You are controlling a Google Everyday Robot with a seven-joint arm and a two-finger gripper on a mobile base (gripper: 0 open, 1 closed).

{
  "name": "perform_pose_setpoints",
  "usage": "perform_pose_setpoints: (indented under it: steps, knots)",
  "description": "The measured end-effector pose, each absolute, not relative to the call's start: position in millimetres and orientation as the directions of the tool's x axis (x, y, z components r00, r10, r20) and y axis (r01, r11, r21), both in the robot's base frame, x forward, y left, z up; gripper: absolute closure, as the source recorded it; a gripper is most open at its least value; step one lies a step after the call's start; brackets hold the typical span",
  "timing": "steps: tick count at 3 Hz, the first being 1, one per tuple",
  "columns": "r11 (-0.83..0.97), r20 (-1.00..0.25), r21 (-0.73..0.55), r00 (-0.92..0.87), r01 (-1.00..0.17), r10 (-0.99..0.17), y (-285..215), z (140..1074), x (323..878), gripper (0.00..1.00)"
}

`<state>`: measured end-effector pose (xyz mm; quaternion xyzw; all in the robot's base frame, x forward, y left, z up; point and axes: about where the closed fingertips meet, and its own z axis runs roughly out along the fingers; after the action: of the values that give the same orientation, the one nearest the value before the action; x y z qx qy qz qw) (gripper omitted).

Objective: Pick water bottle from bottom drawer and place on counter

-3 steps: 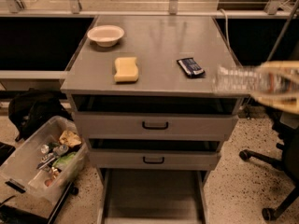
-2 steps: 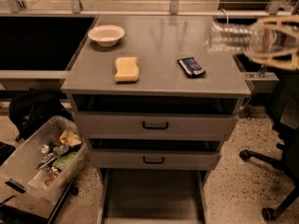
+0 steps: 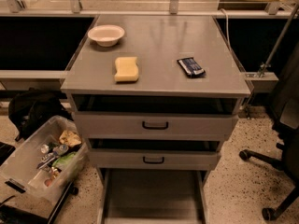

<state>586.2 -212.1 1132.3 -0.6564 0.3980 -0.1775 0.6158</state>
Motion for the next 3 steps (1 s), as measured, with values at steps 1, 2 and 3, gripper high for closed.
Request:
perform_pose_setpoints:
  steps: [1, 2, 3]
  knots:
    - [0.084, -0.267, -0.948, 0.628, -0.306, -0.731, -191.3, 1148.7, 612.8, 1.0]
    - [0.049, -0.258, -0.942, 0.625, -0.332, -0.737, -197.5, 1144.8, 616.9, 1.0]
    - [0.038, -0.333, -0.884, 0.569, -0.466, -0.752, -218.5, 1099.4, 652.6, 1.0]
